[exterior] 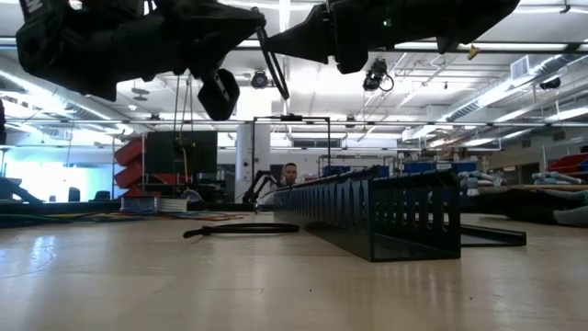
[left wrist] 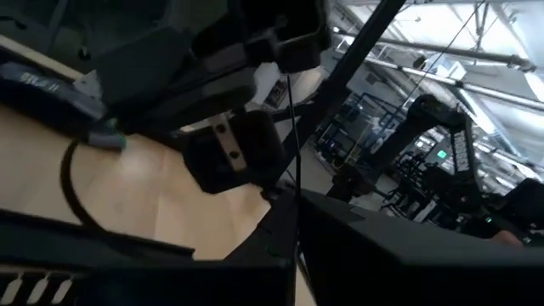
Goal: Ziptie cables
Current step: Wrap the black zip tie on the cable
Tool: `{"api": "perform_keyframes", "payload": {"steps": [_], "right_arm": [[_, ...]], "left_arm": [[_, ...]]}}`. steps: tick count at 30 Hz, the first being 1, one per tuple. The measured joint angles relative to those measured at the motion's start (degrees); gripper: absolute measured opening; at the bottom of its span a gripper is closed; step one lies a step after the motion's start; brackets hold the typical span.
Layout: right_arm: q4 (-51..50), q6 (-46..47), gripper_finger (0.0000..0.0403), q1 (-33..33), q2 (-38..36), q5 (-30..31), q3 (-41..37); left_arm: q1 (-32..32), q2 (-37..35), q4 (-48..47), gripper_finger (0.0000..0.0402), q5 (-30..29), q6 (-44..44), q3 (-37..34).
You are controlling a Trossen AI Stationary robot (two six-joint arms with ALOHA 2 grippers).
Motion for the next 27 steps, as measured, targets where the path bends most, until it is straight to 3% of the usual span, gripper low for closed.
{"api": "perform_keyframes", "payload": {"steps": [27], "right_arm": [[-0.4,0.0,0.0000,0.0,0.0,0.0,0.0]], "left_arm": [[0.5,0.0,-0.6,0.0000,0.1,-0.1,0.0]]}}
